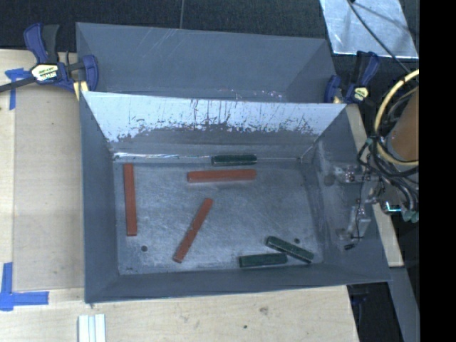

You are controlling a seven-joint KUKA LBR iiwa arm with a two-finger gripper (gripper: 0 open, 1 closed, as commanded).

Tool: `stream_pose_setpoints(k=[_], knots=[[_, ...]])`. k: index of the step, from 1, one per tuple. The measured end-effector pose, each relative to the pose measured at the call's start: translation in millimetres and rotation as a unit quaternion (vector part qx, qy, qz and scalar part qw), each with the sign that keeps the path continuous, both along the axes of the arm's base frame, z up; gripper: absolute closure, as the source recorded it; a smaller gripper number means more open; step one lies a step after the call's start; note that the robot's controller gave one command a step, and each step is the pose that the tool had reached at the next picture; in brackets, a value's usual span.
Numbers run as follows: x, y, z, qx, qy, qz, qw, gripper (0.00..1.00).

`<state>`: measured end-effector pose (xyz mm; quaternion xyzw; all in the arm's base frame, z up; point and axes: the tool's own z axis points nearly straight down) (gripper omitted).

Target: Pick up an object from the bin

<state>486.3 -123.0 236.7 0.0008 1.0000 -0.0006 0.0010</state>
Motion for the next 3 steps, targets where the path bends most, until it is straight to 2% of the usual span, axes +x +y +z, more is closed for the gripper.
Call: stream_pose_setpoints(k=[1,2,3], knots=[[7.6,53,-117,0.002,0.0033,0.059,0.9983,0.0],[-3.6,31,-154,0.001,0.0018,0.0,1.0,0.0],[-0.9,47,-166,0.0,-0.0041,-0.002,1.0,0.0]])
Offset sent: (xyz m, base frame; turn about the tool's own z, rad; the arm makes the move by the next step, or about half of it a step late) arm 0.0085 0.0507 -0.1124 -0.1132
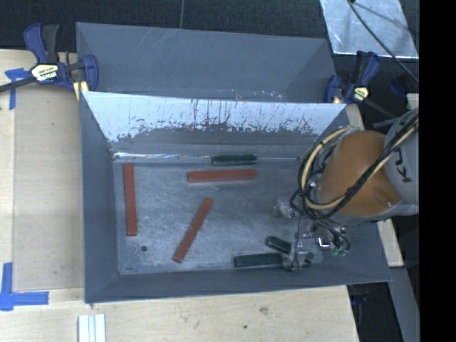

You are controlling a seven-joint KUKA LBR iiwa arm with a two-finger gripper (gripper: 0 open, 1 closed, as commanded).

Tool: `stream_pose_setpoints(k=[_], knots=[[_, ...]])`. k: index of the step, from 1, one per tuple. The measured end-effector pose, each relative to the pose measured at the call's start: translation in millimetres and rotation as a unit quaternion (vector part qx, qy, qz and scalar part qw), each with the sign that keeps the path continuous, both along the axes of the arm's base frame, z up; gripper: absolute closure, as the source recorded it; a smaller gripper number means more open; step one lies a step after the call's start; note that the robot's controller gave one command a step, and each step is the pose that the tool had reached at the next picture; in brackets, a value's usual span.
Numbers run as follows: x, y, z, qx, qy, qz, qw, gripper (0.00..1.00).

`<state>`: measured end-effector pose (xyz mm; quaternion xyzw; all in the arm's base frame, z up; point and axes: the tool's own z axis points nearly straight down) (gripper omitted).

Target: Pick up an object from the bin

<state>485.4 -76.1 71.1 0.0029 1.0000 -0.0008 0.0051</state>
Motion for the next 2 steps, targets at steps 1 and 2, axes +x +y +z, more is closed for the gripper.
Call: stream_pose_setpoints(k=[1,2], knots=[[-1.8,0,-1,0.0,0.0021,0.0,1.0,1.0],[19.0,-20,170,0.0,-0.0013,-0.01,0.9999,1.0]])
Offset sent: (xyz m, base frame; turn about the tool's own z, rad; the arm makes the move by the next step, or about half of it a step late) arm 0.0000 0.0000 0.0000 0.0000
